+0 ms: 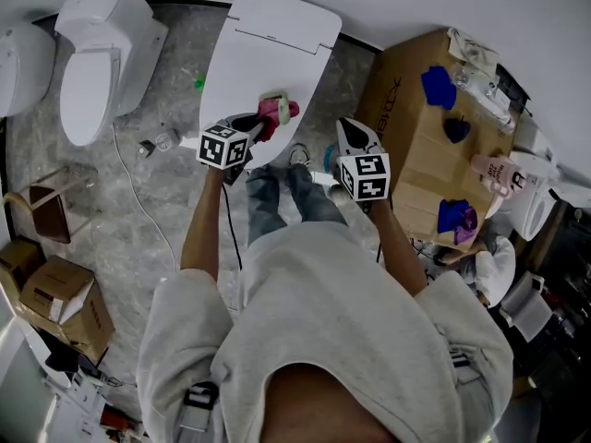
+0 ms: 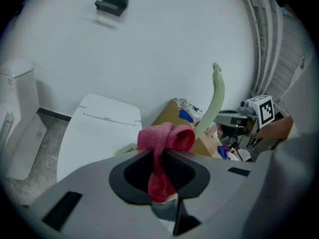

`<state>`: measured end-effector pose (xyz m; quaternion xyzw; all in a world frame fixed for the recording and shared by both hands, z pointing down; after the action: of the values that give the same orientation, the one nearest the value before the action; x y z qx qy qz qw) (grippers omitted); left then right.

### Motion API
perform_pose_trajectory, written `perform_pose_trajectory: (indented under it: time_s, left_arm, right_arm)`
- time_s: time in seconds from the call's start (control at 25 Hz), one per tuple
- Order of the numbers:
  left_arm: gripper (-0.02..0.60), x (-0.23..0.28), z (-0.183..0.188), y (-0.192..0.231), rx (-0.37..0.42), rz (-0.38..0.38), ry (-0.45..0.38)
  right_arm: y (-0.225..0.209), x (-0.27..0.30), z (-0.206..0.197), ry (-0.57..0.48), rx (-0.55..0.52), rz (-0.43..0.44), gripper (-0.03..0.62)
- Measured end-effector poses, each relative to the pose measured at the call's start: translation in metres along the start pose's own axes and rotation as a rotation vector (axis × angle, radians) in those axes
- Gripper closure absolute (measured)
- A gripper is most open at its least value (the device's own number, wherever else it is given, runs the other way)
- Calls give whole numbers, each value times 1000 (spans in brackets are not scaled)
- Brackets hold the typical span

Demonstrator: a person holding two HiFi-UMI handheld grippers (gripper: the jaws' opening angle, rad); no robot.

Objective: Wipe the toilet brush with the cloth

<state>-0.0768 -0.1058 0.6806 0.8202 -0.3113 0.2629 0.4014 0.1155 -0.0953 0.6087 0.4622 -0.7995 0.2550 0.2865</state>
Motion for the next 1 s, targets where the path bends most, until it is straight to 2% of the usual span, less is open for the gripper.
perform_pose_trajectory:
  time_s: [0.12, 0.28, 0.6, 0.8, 1.0]
  left_arm:
    - [508, 9, -8, 5, 4, 23, 36]
    - [508, 16, -22, 15, -28, 60, 75]
    - [508, 15, -39, 48, -88, 200, 116]
    - [509, 8, -37, 64, -100, 275, 100]
    - [509, -11, -22, 71, -77, 359, 8]
  right_arm:
    - [-3, 1, 0, 1, 2, -2, 563]
    - [-7, 2, 1, 4, 2, -5, 563]
    - [-7, 4, 0, 8, 0, 2, 563]
    - [-7, 3, 1, 6, -6, 5, 563]
    - [-6, 3, 5, 0, -15, 5, 563]
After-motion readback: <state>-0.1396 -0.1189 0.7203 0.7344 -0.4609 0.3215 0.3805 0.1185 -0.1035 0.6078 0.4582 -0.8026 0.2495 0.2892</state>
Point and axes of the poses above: the fingertips, and each gripper's own axes: x forward along the fingers, y to its left, z out of its top, the point moved 2 cm from there along -x, backward along the fingers, and after that the axes turned 4 degrees about z, right-handed, at the moved point
